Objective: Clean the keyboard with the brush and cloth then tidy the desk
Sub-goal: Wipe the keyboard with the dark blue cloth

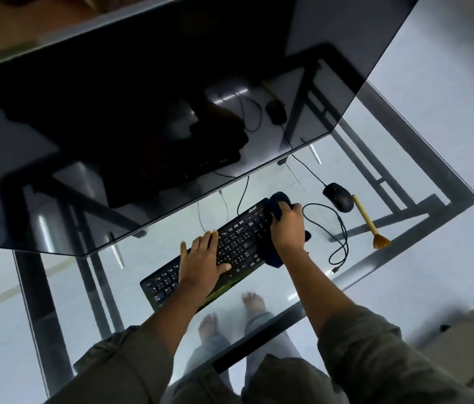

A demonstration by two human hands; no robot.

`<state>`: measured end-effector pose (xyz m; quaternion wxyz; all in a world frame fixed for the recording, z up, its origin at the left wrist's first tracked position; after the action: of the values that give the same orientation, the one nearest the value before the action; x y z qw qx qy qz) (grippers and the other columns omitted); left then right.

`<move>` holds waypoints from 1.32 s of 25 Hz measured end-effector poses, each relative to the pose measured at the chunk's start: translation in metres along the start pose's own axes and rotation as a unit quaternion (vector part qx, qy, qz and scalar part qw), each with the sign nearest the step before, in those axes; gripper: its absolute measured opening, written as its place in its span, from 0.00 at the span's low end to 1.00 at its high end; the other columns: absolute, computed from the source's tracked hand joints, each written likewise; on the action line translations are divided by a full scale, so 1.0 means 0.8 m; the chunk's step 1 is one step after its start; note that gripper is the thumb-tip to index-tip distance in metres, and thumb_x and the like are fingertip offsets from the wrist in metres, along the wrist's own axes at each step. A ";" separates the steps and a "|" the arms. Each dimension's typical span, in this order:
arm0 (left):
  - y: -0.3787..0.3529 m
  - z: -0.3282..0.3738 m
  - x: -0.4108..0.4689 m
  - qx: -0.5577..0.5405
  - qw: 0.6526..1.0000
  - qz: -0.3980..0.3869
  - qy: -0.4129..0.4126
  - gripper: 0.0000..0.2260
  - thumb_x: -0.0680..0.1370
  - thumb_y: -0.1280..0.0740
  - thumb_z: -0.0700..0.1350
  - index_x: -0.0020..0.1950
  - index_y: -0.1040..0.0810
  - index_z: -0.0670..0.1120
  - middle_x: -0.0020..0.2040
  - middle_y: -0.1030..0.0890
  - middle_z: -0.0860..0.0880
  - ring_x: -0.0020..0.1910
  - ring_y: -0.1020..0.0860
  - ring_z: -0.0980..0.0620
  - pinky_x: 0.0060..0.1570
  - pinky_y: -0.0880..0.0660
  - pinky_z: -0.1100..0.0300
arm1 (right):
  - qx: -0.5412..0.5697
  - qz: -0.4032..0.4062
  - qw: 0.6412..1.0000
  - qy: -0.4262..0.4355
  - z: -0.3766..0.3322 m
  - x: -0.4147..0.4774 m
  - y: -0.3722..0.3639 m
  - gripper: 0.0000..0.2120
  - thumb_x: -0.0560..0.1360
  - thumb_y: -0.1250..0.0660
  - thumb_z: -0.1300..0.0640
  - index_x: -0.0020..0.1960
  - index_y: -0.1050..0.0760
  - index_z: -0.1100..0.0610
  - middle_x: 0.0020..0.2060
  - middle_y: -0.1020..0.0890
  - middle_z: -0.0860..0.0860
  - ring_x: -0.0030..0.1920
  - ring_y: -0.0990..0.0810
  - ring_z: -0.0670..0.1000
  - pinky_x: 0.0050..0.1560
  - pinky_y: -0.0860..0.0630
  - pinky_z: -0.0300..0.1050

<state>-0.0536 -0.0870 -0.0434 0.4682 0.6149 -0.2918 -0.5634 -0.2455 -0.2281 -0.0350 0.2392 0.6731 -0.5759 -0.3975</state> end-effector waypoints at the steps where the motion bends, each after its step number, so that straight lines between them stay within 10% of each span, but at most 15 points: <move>1: 0.002 -0.010 0.002 0.004 1.000 -0.004 -0.007 0.40 0.77 0.38 0.65 0.81 0.51 0.49 0.78 0.37 0.48 0.74 0.35 0.45 0.72 0.40 0.42 | 0.021 0.019 0.999 -0.018 0.010 -0.011 0.002 0.19 0.79 0.38 0.62 0.70 0.29 0.56 0.59 0.29 0.58 0.59 0.26 0.61 0.57 0.24 0.52; 10: -0.009 -0.070 -0.004 -0.055 0.997 0.024 -0.045 0.37 0.73 0.31 0.63 0.78 0.39 0.53 0.66 0.25 0.47 0.63 0.30 0.44 0.55 0.31 0.50 | 0.166 0.037 0.982 -0.076 -0.006 -0.190 -0.092 0.20 0.80 0.37 0.60 0.71 0.31 0.54 0.62 0.31 0.55 0.59 0.25 0.54 0.68 0.27 0.49; 18: -0.007 -0.071 -0.007 -0.059 0.996 0.039 -0.055 0.36 0.74 0.31 0.63 0.78 0.38 0.53 0.66 0.25 0.45 0.63 0.30 0.43 0.53 0.31 0.50 | 0.164 0.159 0.945 -0.234 0.072 -0.084 0.030 0.17 0.82 0.39 0.59 0.70 0.31 0.61 0.62 0.30 0.61 0.53 0.24 0.59 0.54 0.33 0.44; 33: -0.014 -0.074 -0.004 -0.059 0.996 0.045 -0.045 0.37 0.73 0.31 0.64 0.78 0.38 0.53 0.66 0.25 0.46 0.61 0.29 0.44 0.51 0.30 0.49 | 0.146 0.125 0.960 -0.202 0.060 -0.095 0.009 0.16 0.81 0.37 0.57 0.67 0.28 0.63 0.59 0.27 0.61 0.54 0.23 0.60 0.57 0.28 0.47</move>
<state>0.0012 -0.0656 -0.0564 0.5149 0.5463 -0.3061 -0.5855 -0.2905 -0.1494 -0.0369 0.0647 0.5287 -0.7439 -0.4036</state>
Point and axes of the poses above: each hand's wrist, its own x-axis towards the middle knuckle, its own y-axis out of the back of the hand, z = x × y, the point moved 8 cm from there along x, towards the middle knuckle
